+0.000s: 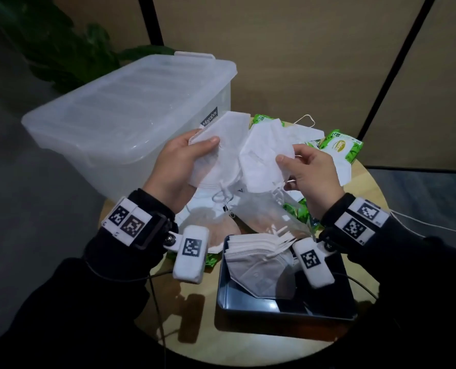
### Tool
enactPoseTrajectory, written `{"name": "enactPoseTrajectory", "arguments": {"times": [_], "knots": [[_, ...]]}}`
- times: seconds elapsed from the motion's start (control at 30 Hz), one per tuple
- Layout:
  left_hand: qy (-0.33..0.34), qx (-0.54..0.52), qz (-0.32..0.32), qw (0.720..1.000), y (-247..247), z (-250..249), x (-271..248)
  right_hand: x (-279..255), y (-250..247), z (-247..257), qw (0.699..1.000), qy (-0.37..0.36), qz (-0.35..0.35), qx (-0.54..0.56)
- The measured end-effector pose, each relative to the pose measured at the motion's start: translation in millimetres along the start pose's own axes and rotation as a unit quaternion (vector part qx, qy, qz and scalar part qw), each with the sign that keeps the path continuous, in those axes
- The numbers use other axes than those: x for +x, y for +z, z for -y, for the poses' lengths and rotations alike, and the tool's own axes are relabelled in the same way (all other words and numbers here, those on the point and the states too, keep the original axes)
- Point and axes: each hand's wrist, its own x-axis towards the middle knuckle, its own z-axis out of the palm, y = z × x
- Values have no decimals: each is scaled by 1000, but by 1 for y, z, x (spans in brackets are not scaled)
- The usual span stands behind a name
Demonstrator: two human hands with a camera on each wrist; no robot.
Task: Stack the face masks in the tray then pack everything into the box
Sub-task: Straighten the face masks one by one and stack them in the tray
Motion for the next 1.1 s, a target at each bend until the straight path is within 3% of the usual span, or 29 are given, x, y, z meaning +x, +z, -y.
{"name": "enactPoseTrajectory", "arguments": {"times": [0.13,0.23,0.33,0.43,0.53,0.63,0.8,0.93,1.1], "knots": [[40,-35,-79,995,-1,-4,1,1,-3,0,1000,-2,-14,-4],[62,-39,-41,996,5,-1,-4,-2,-1,2,999,27,18,32],[81,21,-5,996,19,13,-8,-8,6,3,996,18,53,68],[68,73,-24,995,28,29,-8,-14,11,6,992,-3,83,94],[31,62,-25,997,27,38,-5,-18,12,7,988,0,114,105],[28,49,-32,998,25,38,0,-18,10,6,986,32,130,99],[53,77,-106,990,15,30,8,-13,-1,5,969,111,208,76],[26,54,-139,988,0,20,14,-7,-8,12,976,139,161,54],[24,103,-85,991,16,28,3,-15,0,13,987,92,131,0]]}}
